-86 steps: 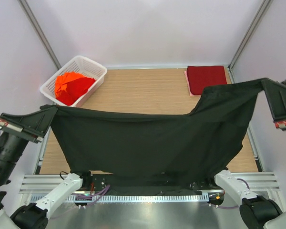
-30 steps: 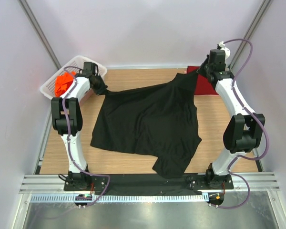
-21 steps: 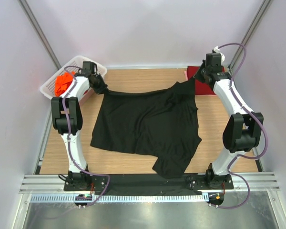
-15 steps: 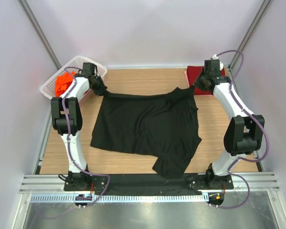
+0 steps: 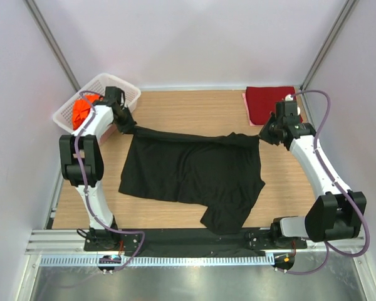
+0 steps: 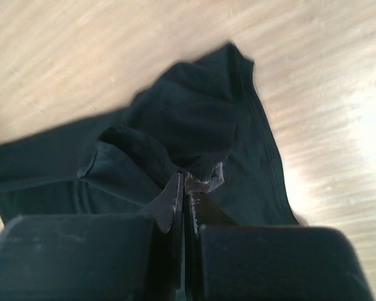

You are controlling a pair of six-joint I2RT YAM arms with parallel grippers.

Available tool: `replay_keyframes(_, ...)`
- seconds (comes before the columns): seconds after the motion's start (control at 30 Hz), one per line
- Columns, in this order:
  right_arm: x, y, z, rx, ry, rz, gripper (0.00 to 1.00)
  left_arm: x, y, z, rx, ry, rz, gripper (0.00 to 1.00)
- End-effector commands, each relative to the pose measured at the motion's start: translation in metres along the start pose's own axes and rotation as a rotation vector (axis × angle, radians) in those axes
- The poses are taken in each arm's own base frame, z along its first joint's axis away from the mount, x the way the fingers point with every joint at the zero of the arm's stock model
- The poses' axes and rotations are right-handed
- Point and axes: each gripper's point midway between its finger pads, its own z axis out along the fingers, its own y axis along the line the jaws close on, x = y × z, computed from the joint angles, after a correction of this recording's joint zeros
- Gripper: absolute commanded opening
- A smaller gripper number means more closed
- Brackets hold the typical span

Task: Fold and stack the t-shirts
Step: Fold the tshirt

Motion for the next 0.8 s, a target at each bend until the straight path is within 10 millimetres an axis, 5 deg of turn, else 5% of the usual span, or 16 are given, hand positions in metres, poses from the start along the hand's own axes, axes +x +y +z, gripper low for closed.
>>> replay_keyframes(0.0, 0.039, -0.012, 0.004, 0.003, 0.12, 0.008, 0.01, 0.013, 0.017, 0.0, -0.047, 0.043, 0.008, 0.0)
replay_keyframes(0.27, 0.085, -0.039, 0.011, 0.068, 0.247, 0.009, 0.01, 0.035, 0.031, 0.011, -0.084, 0.109, 0.002, 0.0)
replay_keyframes(0.33, 0.093, -0.044, 0.012, 0.081, 0.272, 0.002, 0.03, 0.04, 0.034, 0.01, -0.096, 0.124, -0.001, 0.09)
replay_keyframes(0.47, 0.075, -0.033, 0.014, 0.068, 0.26, -0.044, 0.36, 0.04, 0.034, -0.008, -0.107, 0.104, 0.001, 0.44)
replay_keyframes(0.57, 0.058, -0.025, 0.023, 0.076, 0.261, -0.09, 0.47, 0.037, 0.031, -0.028, -0.105, 0.061, 0.003, 0.59)
replay_keyframes(0.67, 0.049, -0.023, 0.042, 0.086, 0.254, -0.116, 0.54, 0.028, 0.024, -0.04, -0.081, 0.005, 0.0, 0.56)
replay_keyframes(0.77, 0.043, -0.018, 0.068, 0.091, 0.259, -0.121, 0.55, 0.024, 0.011, -0.03, -0.012, 0.01, -0.007, 0.48)
